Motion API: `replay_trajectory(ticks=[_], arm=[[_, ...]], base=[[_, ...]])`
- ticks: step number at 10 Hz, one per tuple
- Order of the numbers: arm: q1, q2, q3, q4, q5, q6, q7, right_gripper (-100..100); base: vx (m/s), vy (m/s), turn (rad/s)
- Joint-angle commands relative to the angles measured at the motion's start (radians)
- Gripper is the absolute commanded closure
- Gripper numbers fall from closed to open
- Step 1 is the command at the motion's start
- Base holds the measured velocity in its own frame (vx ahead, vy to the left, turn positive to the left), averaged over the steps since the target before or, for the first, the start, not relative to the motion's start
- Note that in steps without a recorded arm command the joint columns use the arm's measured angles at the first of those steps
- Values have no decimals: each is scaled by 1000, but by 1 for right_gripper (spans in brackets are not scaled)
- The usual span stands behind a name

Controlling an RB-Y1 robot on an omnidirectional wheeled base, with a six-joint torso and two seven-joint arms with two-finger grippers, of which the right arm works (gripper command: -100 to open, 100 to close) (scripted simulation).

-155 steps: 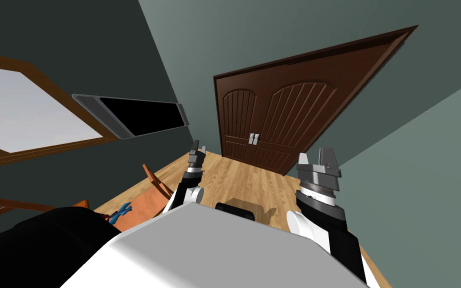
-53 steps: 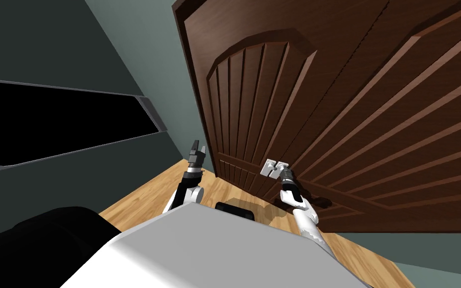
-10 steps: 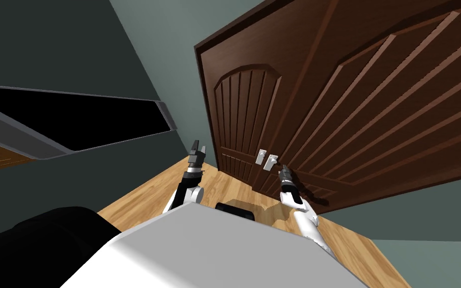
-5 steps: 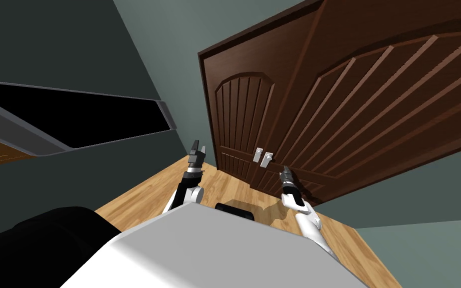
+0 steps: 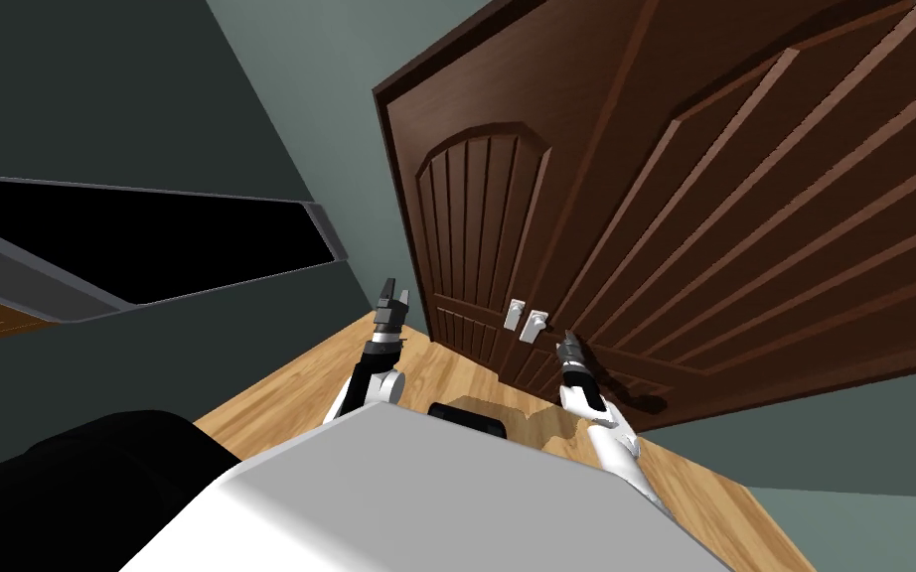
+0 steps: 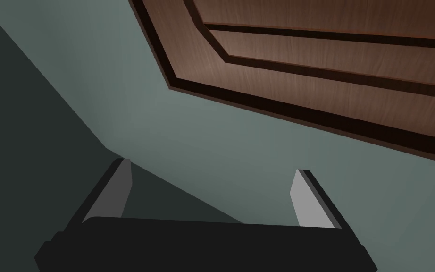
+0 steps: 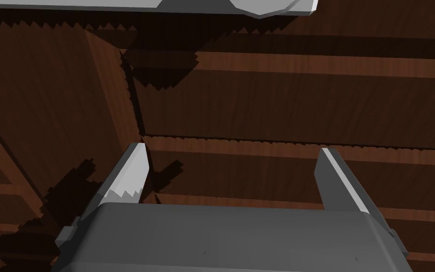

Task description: Pull the door open

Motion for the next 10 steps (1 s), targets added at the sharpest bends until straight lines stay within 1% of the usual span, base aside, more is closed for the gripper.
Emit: replay_trajectory(ticks=[1, 2, 3, 4, 9, 10], arm=[[-13, 13, 11, -11, 3, 1, 2, -100], [-25, 22, 22, -14, 5, -1, 3, -100], [-17, 22, 14, -12, 5, 0, 6, -100], [-17, 22, 14, -12, 5, 0, 6, 100], [-17, 22, 14, -12, 5, 0, 6, 100], [-2, 13, 10, -8, 4, 1, 3, 100]], base=[[241, 67, 125], [221, 104, 174], [98, 52, 35], [-7, -7, -33], [-20, -7, 7], [-120, -32, -37]])
